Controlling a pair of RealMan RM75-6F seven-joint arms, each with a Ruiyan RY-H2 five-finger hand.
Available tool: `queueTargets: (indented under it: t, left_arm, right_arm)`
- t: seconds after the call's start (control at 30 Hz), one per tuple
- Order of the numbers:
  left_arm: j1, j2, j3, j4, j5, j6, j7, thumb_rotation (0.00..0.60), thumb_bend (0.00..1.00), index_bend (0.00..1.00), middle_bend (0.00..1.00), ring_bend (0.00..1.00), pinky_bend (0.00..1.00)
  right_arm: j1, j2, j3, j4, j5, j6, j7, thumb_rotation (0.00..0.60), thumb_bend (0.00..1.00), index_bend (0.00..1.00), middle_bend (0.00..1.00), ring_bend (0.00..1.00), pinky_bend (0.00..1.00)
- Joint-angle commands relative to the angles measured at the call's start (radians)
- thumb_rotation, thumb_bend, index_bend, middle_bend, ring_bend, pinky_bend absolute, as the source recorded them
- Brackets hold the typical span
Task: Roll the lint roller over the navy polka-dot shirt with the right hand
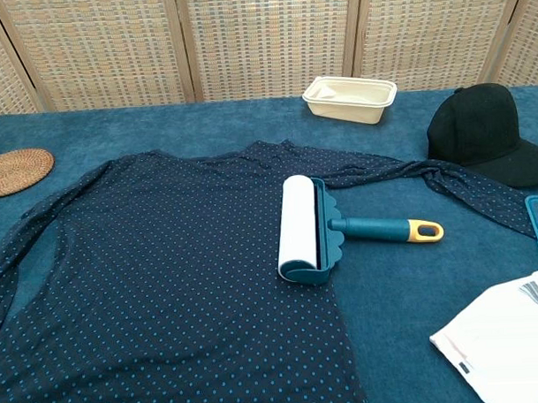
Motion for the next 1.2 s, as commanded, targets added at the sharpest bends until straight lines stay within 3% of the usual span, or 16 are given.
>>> queueTargets:
  t: [0.03,0.23,0.3,0.37,0.4,0.43,0.47,0.53,0.57,0.7,0.77,0.87,0.97,1.1,1.2]
  left_arm:
    - [0.001,0.001,-0.001,0.001,0.001,0.001,-0.002,0.6,0.0,0.0,0.0,0.0,0.0]
    - [-0.005,-0.004,-0.004,0.0,0.003,-0.01,0.004,0.6,0.0,0.0,0.0,0.0,0.0]
    - [-0.008,-0.007,-0.007,-0.001,0.0,-0.016,0.007,0.6,0.0,0.0,0.0,0.0,0.0]
    - [-0.012,-0.01,-0.008,-0.002,-0.003,-0.023,0.01,0.6,0.0,0.0,0.0,0.0,0.0]
    - [-0.015,-0.011,-0.009,-0.002,-0.006,-0.03,0.013,0.6,0.0,0.0,0.0,0.0,0.0]
    - [-0.02,-0.013,-0.01,-0.002,-0.013,-0.043,0.017,0.6,0.0,0.0,0.0,0.0,0.0]
    - [-0.025,-0.014,-0.016,-0.003,-0.027,-0.054,0.017,0.6,0.0,0.0,0.0,0.0,0.0]
    - [-0.028,-0.013,-0.021,-0.004,-0.04,-0.061,0.014,0.6,0.0,0.0,0.0,0.0,0.0]
    - [-0.029,-0.012,-0.023,-0.003,-0.046,-0.064,0.012,0.6,0.0,0.0,0.0,0.0,0.0]
    - [-0.039,-0.006,-0.033,0.005,-0.079,-0.089,-0.007,0.6,0.0,0.0,0.0,0.0,0.0]
    - [-0.044,-0.003,-0.039,0.01,-0.096,-0.103,-0.019,0.6,0.0,0.0,0.0,0.0,0.0]
    - [-0.05,0.002,-0.045,0.015,-0.113,-0.115,-0.039,0.6,0.0,0.0,0.0,0.0,0.0]
    - [-0.055,0.006,-0.048,0.02,-0.119,-0.124,-0.052,0.6,0.0,0.0,0.0,0.0,0.0]
    - [-0.059,0.009,-0.051,0.024,-0.13,-0.133,-0.063,0.6,0.0,0.0,0.0,0.0,0.0]
    - [-0.065,0.011,-0.052,0.03,-0.136,-0.144,-0.062,0.6,0.0,0.0,0.0,0.0,0.0]
  right_arm:
    - [-0.001,0.002,-0.001,0.0,0.0,-0.002,0.003,0.6,0.0,0.0,0.0,0.0,0.0]
    - [0.055,0.005,0.016,-0.023,0.001,-0.08,-0.008,0.6,0.0,0.0,0.03,0.0,0.0]
    - [0.081,0.01,0.031,-0.04,0.012,-0.112,-0.027,0.6,0.0,0.0,0.17,0.1,0.0]
    - [0.115,0.015,0.052,-0.062,0.022,-0.147,-0.047,0.6,0.0,0.0,0.38,0.36,0.07]
    - [0.145,0.018,0.071,-0.078,0.035,-0.179,-0.068,0.6,0.0,0.0,0.5,0.54,0.23]
    - [0.206,0.018,0.108,-0.098,0.05,-0.238,-0.119,0.6,0.0,0.0,0.59,0.66,0.41]
    - [0.282,0.008,0.152,-0.115,0.111,-0.329,-0.196,0.6,0.0,0.0,0.65,0.72,0.55]
    - [0.349,-0.006,0.188,-0.144,0.216,-0.413,-0.291,0.6,0.0,0.0,0.79,0.87,0.88]
    - [0.374,-0.014,0.199,-0.157,0.261,-0.439,-0.329,0.6,0.0,0.0,0.84,0.93,0.97]
    - [0.5,-0.091,0.237,-0.177,0.476,-0.516,-0.481,0.6,0.0,0.0,0.93,1.0,1.0]
    - [0.553,-0.137,0.239,-0.169,0.567,-0.508,-0.563,0.6,0.0,0.0,0.96,1.0,1.0]
    - [0.64,-0.212,0.236,-0.185,0.797,-0.504,-0.661,0.6,0.0,0.0,0.99,1.0,1.0]
    - [0.713,-0.268,0.229,-0.189,0.982,-0.467,-0.733,0.6,0.0,0.07,1.0,1.0,1.0]
    - [0.773,-0.331,0.219,-0.182,1.104,-0.421,-0.77,0.6,0.0,0.17,1.0,1.0,1.0]
    - [0.802,-0.395,0.189,-0.14,1.093,-0.368,-0.783,0.6,0.01,0.27,1.0,1.0,1.0]
